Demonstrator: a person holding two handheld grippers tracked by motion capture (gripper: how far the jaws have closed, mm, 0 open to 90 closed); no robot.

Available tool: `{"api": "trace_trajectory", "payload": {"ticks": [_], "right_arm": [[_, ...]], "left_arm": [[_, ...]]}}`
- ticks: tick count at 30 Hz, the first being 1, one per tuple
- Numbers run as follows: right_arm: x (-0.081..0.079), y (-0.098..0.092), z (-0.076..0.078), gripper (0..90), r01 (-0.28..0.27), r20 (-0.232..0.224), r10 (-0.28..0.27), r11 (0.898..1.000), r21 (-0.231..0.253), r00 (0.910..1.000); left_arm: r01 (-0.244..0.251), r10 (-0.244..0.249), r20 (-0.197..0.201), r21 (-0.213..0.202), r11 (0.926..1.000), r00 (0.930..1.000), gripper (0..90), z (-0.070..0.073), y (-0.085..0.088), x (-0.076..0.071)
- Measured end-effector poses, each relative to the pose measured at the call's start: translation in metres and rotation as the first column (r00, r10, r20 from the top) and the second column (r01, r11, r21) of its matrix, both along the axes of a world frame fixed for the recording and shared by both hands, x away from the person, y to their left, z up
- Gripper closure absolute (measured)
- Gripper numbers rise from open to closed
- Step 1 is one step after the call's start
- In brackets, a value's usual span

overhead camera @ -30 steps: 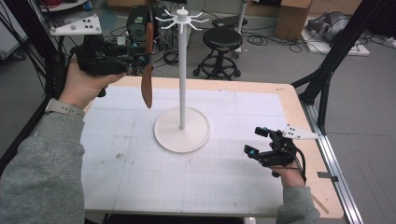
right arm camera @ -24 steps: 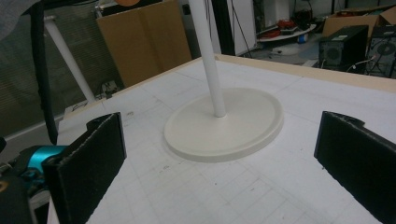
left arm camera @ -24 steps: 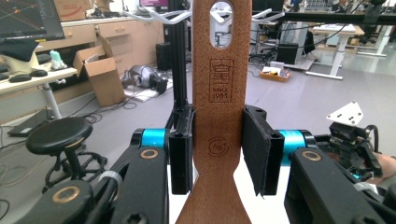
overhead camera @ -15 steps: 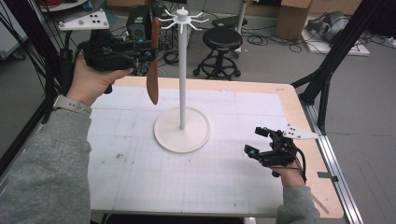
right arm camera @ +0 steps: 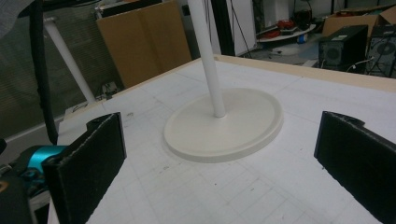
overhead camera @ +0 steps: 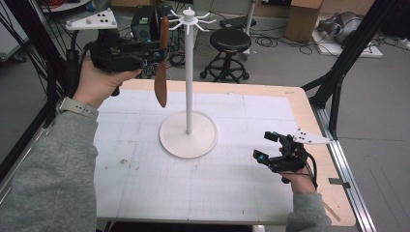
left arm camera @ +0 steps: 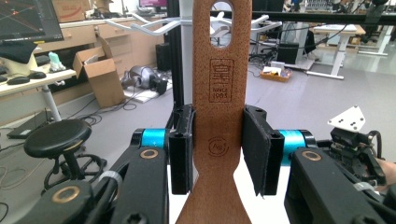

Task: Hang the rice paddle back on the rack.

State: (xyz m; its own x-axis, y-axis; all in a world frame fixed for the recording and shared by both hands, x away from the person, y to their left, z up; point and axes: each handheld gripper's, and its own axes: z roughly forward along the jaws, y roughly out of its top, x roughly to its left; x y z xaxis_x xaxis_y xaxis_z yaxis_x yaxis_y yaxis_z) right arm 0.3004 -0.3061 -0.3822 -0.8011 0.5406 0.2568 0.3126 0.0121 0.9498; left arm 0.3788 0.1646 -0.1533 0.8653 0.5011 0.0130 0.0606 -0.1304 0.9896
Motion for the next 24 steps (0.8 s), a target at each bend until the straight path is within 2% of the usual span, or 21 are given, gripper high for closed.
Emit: {"api": "trace_trajectory", "payload": {"ticks": [5, 17, 24], "right_arm": [[0.000, 0.000, 0.000, 1.0, 0.000, -0.002, 0.000, 1.000, 0.002, 1.0000], [0.000, -0.001, 0.000, 1.0, 0.000, -0.003, 0.000, 1.000, 0.003, 1.0000], [-0.001, -0.001, 0.000, 1.0, 0.001, -0.006, -0.001, 1.000, 0.006, 1.0000]], "left_arm": [[-0.008, 0.008, -0.008, -0.010, 0.9999, 0.9999, 65.2, 0.000, -0.001, 0.003], [-0.010, 0.010, -0.014, 0.006, 0.9999, 0.9999, 65.2, -0.004, -0.006, 0.007], [-0.013, 0.012, -0.024, -0.008, 0.9999, 0.9996, 65.2, -0.006, -0.011, 0.010]]}}
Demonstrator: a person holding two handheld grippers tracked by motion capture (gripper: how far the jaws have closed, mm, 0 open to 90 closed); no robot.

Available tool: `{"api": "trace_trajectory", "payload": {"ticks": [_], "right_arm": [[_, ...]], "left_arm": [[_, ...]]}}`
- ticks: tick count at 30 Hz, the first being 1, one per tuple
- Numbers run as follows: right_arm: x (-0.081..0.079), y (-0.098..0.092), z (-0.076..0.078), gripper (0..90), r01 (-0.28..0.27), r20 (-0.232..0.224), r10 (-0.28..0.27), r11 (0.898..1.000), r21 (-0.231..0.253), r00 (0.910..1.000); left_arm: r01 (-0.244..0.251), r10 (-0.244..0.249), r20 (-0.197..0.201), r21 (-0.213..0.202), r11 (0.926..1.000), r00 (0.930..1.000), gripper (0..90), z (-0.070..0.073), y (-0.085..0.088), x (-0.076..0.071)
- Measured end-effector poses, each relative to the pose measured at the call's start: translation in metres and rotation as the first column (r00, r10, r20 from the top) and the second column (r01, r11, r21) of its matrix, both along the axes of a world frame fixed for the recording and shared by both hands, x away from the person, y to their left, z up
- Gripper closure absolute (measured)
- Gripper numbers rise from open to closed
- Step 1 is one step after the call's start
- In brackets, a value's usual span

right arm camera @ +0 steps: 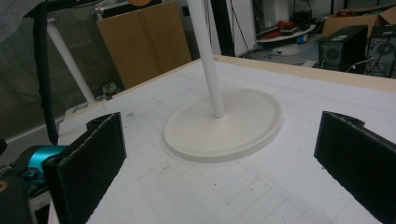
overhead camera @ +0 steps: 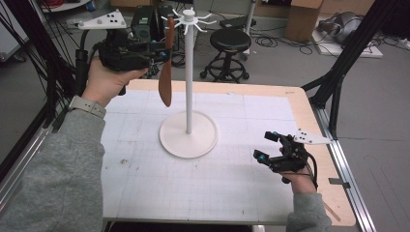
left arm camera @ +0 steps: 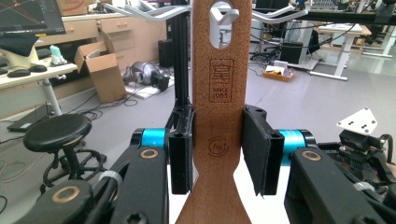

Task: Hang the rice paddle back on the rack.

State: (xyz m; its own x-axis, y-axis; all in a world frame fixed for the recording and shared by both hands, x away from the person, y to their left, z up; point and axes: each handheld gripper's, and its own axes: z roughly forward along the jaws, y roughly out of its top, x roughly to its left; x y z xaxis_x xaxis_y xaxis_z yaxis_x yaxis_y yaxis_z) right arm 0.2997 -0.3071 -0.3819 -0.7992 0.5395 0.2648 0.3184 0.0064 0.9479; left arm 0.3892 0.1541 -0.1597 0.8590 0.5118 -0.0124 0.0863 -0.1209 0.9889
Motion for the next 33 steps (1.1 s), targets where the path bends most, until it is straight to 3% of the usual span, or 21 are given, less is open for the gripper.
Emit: {"api": "trace_trajectory", "payload": {"ticks": [8, 18, 24, 29, 33], "right_arm": [[0.000, 0.000, 0.000, 1.0, -0.003, 0.003, 0.003, 1.000, -0.002, 1.0000], [0.001, 0.000, 0.000, 1.0, 0.000, 0.001, 0.000, 1.000, -0.003, 1.0000], [0.001, 0.001, -0.001, 1.0, -0.004, 0.002, 0.004, 1.000, -0.007, 1.0000], [0.001, 0.002, -0.001, 1.0, -0.005, 0.004, 0.005, 1.000, -0.011, 1.0000], [0.001, 0.002, -0.001, 1.0, -0.004, 0.002, 0.004, 1.000, -0.010, 1.0000]], "left_arm": [[-0.005, 0.005, -0.009, 0.016, 0.9999, 0.9999, 65.2, -0.003, -0.003, 0.003], [-0.005, 0.005, -0.013, 0.004, 1.0000, 0.9999, 65.1, -0.005, -0.006, 0.003], [-0.010, 0.010, 0.014, 0.012, 0.9999, 0.9999, 64.3, -0.005, -0.009, 0.000], [-0.012, 0.012, 0.019, -0.011, 0.9999, 0.9997, 54.6, -0.002, -0.006, -0.004], [0.012, -0.012, 0.020, -0.003, 0.9999, 0.9997, 50.0, -0.004, -0.001, -0.008]]}}
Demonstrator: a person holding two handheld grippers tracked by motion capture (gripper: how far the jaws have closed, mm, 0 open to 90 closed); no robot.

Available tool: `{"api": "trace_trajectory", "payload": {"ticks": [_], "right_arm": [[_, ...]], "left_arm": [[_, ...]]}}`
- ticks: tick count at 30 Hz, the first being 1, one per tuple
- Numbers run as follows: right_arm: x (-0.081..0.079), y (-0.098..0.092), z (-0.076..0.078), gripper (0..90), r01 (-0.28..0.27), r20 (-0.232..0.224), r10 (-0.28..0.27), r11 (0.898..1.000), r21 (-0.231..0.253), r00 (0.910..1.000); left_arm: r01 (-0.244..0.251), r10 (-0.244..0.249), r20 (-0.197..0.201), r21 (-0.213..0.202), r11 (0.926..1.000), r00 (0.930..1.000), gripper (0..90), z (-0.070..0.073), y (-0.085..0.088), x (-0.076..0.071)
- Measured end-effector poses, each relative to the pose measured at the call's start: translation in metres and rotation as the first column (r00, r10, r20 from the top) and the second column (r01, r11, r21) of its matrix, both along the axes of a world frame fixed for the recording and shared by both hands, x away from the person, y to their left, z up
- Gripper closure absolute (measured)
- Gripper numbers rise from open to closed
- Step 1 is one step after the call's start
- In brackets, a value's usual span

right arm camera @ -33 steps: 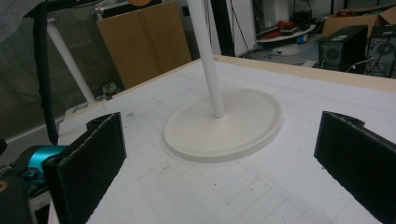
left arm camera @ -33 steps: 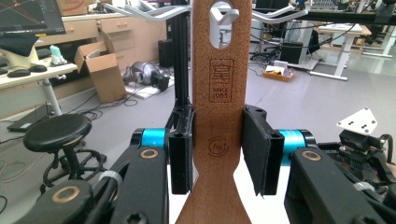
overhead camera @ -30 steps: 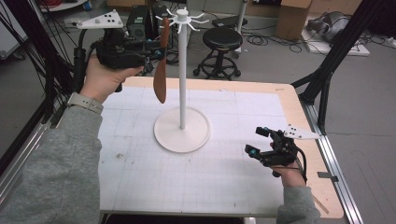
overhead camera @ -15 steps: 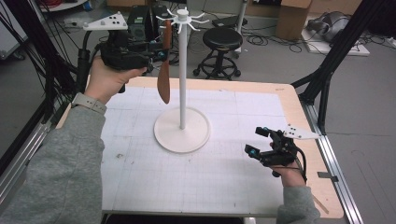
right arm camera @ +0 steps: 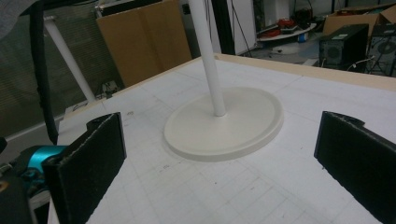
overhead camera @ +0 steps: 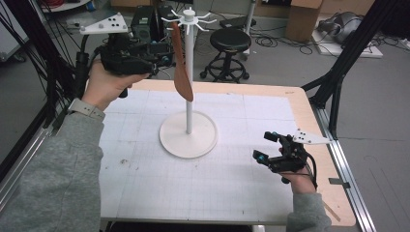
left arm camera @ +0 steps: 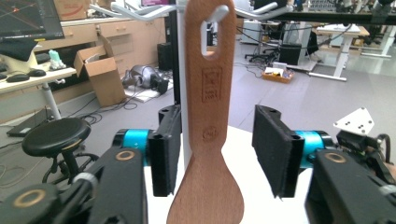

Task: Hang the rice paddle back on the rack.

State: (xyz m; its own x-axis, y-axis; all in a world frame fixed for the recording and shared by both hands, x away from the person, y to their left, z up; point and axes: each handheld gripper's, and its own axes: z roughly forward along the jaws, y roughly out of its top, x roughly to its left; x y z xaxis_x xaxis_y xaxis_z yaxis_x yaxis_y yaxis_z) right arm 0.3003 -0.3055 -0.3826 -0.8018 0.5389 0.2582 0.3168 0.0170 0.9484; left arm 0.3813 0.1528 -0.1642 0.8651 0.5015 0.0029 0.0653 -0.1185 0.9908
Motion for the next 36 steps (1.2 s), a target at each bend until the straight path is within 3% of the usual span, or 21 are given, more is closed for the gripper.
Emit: {"api": "trace_trajectory", "payload": {"ticks": [7, 9, 15, 21, 25, 28, 33, 36], "right_arm": [[0.001, 0.002, -0.001, 1.0, -0.005, -0.001, 0.005, 1.000, -0.005, 1.0000], [0.002, 0.002, -0.001, 1.0, -0.009, -0.005, 0.009, 1.000, -0.009, 1.0000], [0.002, 0.005, -0.001, 1.0, -0.017, 0.001, 0.017, 1.000, -0.011, 0.9999], [0.000, 0.006, -0.001, 1.0, -0.023, -0.001, 0.023, 0.999, -0.023, 0.9997], [-0.001, 0.005, -0.001, 1.0, -0.024, -0.002, 0.024, 0.999, -0.026, 0.9997], [-0.003, 0.005, -0.001, 1.0, -0.019, -0.006, 0.018, 0.999, -0.028, 0.9998], [-0.005, 0.004, -0.001, 1.0, -0.018, -0.008, 0.018, 0.999, -0.035, 0.9998], [-0.007, 0.004, -0.001, 1.0, -0.016, 0.004, 0.016, 0.999, -0.035, 0.9999]], "left_arm": [[0.024, -0.024, 0.009, -0.014, 0.9996, 0.9997, 28.8, -0.011, 0.009, -0.004], [0.013, -0.013, 0.033, -0.013, 0.9998, 0.9994, 21.8, -0.015, 0.012, -0.006], [-0.004, 0.005, 0.028, -0.025, 0.9997, 0.9996, 10.3, -0.024, 0.022, -0.009], [-0.024, 0.024, 0.002, 0.008, 0.9997, 0.9997, 6.3, -0.037, 0.027, -0.012], [-0.029, 0.028, -0.011, -0.013, 0.9995, 0.9995, 2.8, -0.043, 0.031, -0.013], [-0.058, 0.058, -0.011, 0.002, 0.9983, 0.9982, 2.4, -0.045, 0.033, -0.017], [-0.064, 0.064, -0.039, -0.013, 0.9979, 0.9972, 1.6, -0.048, 0.041, -0.017], [-0.072, 0.071, -0.034, -0.018, 0.9972, 0.9969, 1.6, -0.053, 0.046, -0.020]]}}
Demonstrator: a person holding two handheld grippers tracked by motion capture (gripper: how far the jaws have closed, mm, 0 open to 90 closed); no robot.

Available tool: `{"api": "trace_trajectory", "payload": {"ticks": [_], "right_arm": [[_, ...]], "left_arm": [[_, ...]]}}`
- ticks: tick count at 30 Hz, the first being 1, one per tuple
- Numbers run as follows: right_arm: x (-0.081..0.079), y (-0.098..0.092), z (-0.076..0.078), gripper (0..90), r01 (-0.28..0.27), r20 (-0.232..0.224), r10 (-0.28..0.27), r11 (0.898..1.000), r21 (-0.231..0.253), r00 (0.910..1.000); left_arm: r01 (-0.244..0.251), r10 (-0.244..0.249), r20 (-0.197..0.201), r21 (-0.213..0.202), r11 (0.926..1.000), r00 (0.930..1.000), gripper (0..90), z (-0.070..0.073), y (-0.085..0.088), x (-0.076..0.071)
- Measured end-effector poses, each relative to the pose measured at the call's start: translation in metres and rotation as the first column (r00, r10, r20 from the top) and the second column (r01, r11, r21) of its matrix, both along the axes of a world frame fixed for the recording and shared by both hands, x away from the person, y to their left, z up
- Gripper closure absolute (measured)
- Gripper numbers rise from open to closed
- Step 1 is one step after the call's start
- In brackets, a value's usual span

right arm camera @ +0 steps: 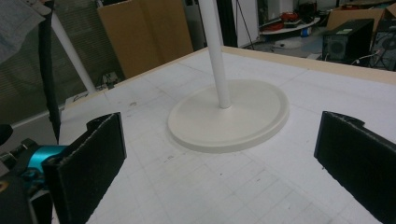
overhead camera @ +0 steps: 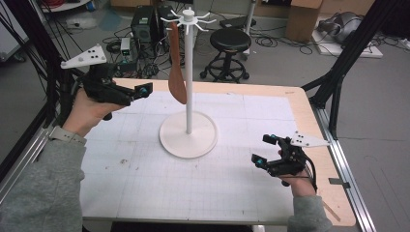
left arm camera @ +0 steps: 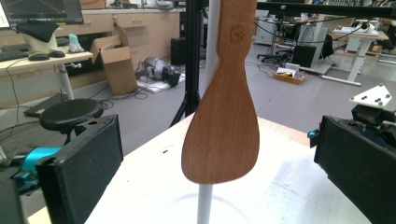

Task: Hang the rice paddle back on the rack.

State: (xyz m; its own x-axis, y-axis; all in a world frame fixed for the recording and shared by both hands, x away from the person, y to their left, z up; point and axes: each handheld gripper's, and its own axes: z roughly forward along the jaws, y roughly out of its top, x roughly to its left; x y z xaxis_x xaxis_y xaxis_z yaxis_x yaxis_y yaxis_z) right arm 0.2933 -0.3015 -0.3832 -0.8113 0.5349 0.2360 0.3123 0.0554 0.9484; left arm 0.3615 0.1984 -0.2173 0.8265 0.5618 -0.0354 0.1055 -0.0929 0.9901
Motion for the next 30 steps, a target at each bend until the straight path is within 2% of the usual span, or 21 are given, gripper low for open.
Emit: {"api": "trace_trajectory", "payload": {"ticks": [5, 14, 20, 23, 25, 30], "right_arm": [[0.000, 0.002, -0.001, 1.0, -0.001, -0.001, 0.001, 1.000, -0.014, 1.0000], [-0.001, 0.004, 0.000, 1.0, -0.004, -0.004, 0.004, 1.000, -0.024, 1.0000], [-0.002, 0.006, 0.000, 1.0, -0.004, 0.001, 0.004, 0.999, -0.032, 1.0000], [-0.002, 0.006, 0.000, 1.0, -0.003, 0.000, 0.003, 0.999, -0.036, 1.0000], [-0.002, 0.005, 0.000, 1.0, 0.001, 0.009, -0.001, 0.999, -0.040, 1.0000], [-0.002, 0.005, 0.000, 1.0, 0.003, 0.014, -0.002, 0.999, -0.041, 0.9999]], "left_arm": [[-0.013, 0.013, 0.034, -0.012, 0.9999, 0.9993, 1.7, -0.011, 0.013, -0.009], [-0.012, 0.013, 0.067, -0.020, 0.9997, 0.9977, 1.7, -0.027, 0.029, -0.027], [-0.019, 0.019, 0.082, 0.006, 0.9998, 0.9965, 1.7, -0.043, 0.039, -0.039], [-0.043, 0.044, 0.113, -0.011, 0.9990, 0.9927, 1.7, -0.055, 0.048, -0.044], [-0.037, 0.039, 0.099, -0.028, 0.9989, 0.9943, 1.7, -0.065, 0.054, -0.045], [-0.061, 0.062, 0.067, -0.027, 0.9978, 0.9958, 1.7, -0.086, 0.068, -0.048]]}}
